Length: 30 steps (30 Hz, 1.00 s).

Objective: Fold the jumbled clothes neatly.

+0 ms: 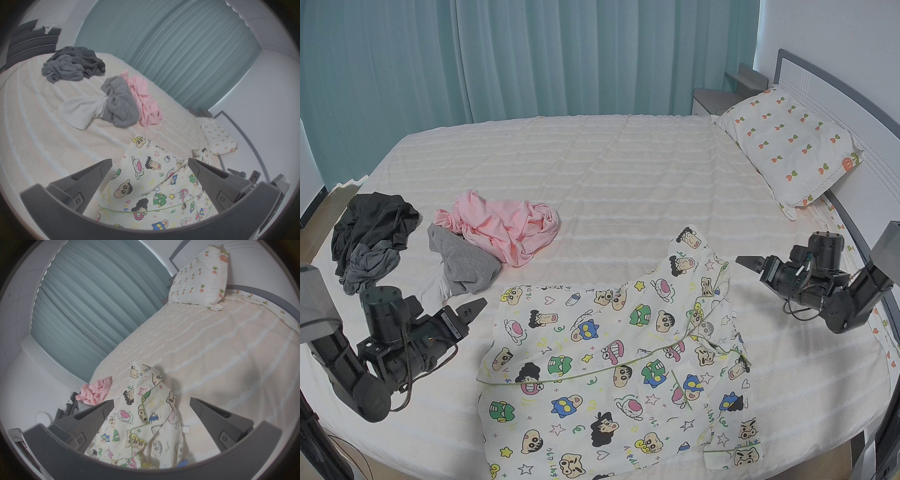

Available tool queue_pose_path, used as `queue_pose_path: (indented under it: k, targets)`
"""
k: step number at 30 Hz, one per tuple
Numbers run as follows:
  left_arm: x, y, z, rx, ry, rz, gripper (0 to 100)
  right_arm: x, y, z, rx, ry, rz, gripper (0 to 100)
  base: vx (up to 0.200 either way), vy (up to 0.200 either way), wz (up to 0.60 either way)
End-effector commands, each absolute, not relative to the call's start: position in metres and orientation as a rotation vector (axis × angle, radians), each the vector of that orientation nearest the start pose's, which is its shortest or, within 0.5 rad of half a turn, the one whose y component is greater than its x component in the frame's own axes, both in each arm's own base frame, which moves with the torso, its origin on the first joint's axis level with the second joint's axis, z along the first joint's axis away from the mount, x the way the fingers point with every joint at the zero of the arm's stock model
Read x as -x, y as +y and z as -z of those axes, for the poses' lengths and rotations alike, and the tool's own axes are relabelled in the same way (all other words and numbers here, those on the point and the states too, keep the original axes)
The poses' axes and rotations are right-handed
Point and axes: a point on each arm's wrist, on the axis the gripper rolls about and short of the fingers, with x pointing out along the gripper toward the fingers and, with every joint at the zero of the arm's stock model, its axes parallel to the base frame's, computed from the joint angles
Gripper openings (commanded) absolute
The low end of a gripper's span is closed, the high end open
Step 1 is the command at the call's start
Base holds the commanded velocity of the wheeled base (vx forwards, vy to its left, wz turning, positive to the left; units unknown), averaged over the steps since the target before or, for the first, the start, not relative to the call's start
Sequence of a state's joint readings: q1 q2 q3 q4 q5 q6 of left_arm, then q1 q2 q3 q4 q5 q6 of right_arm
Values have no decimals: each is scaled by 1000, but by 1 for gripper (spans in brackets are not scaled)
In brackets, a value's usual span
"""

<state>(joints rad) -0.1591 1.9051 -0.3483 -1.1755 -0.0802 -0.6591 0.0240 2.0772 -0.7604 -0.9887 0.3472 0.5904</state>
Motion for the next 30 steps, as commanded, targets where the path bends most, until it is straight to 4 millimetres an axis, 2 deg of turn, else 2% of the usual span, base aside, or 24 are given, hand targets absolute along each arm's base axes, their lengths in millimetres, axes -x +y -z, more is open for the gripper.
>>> queue_pose_path:
  k: [1,4,6,7,11,20,24,30]
  targets:
    - [-347,-29,-96,553,640,300,100,-255,-26,-112,-743,301,-407,100,0,0,0]
    - [-357,-25,-93,491,652,329,100,-250,-34,-118,-740,283,-427,100,0,0,0]
    - [-365,-15,-74,376,713,322,100,-248,-36,-120,-737,278,-446,100,0,0,0]
    - [-367,-11,-70,330,728,312,100,-247,-36,-121,-736,276,-447,100,0,0,0]
    - [-377,-8,-65,297,736,285,100,-247,-36,-123,-732,269,-453,100,0,0,0]
    - [-398,-26,-34,263,757,282,100,-241,-34,-124,-703,262,-457,100,0,0,0]
    - [-409,-39,-20,247,705,313,100,-239,-32,-125,-694,259,-465,100,0,0,0]
    - [-429,-50,-7,283,590,258,100,-233,-30,-128,-683,252,-474,100,0,0,0]
